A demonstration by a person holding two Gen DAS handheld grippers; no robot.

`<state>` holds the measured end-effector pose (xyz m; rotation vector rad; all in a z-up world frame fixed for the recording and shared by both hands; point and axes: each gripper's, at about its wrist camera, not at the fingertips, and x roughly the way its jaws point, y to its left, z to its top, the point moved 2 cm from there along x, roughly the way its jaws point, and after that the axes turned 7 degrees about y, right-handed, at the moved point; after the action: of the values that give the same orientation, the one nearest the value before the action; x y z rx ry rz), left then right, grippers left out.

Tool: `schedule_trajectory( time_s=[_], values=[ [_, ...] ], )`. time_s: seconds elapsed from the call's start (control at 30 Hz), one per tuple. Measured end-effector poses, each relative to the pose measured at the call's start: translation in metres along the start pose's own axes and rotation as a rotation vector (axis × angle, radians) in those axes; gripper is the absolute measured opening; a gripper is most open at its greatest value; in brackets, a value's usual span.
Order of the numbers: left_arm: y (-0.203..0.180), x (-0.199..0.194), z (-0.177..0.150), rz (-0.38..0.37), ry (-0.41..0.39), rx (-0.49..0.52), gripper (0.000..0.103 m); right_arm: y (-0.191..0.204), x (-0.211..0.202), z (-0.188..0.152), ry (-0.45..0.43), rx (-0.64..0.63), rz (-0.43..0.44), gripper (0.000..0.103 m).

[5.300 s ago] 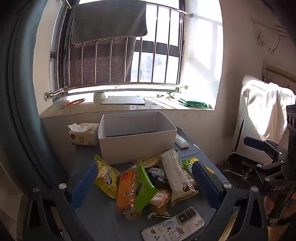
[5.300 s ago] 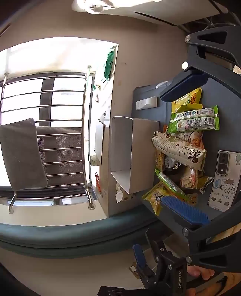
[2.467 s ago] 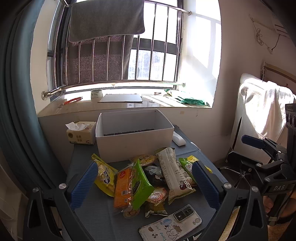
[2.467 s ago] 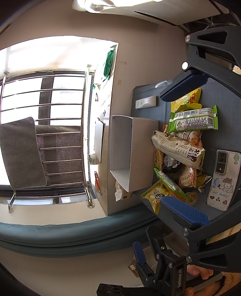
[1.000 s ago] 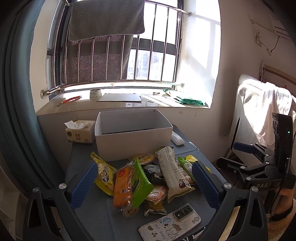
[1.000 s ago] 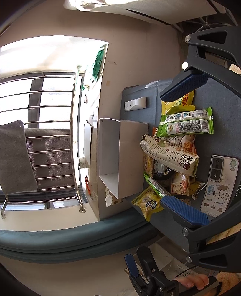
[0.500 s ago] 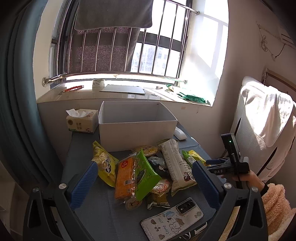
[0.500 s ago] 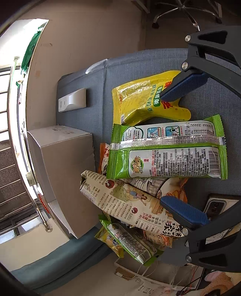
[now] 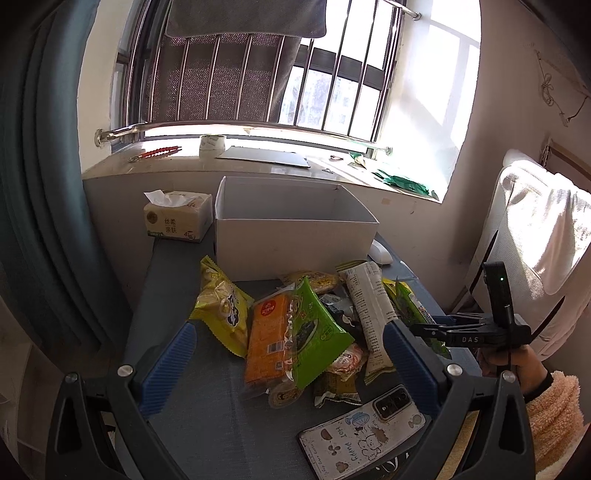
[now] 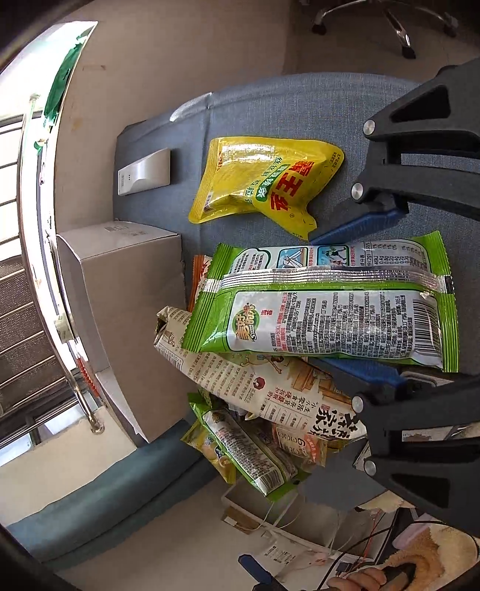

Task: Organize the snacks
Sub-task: 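Grasp the green-and-white snack bag with the right tool while the left tool grasps the yellow chip bag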

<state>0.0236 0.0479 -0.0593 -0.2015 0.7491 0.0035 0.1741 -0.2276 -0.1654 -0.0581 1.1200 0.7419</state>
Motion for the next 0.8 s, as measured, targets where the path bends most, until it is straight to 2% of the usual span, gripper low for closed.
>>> schedule_trajectory(
  time_s=[0.1,0.33,0.53,0.67,0.73,0.77,0.8],
  values=[
    [0.009,0.011,-0.001,0.014,0.011,-0.003,0.103,0.002,-0.015,0.000,-0.054,0.020,0.001,0.061],
    [0.049,0.076,0.008,0.070,0.128,-0.042,0.103,0.026,-0.066,-0.013,-0.190,0.024,0.000,0.061],
    [0.087,0.144,0.030,0.020,0.234,-0.110,0.103,0.046,-0.096,-0.025,-0.261,0.013,0.021,0.061],
    [0.110,0.182,0.036,-0.013,0.335,-0.210,0.100,0.053,-0.098,-0.028,-0.262,0.002,0.014,0.061],
    [0.117,0.192,0.036,-0.066,0.356,-0.239,0.076,0.054,-0.097,-0.029,-0.257,-0.002,0.016,0.061],
    [0.120,0.198,0.033,-0.074,0.390,-0.259,0.041,0.054,-0.095,-0.030,-0.253,0.003,0.017,0.061],
    [0.122,0.197,0.032,-0.112,0.389,-0.290,0.039,0.053,-0.093,-0.030,-0.247,0.006,0.024,0.061]
  ],
)
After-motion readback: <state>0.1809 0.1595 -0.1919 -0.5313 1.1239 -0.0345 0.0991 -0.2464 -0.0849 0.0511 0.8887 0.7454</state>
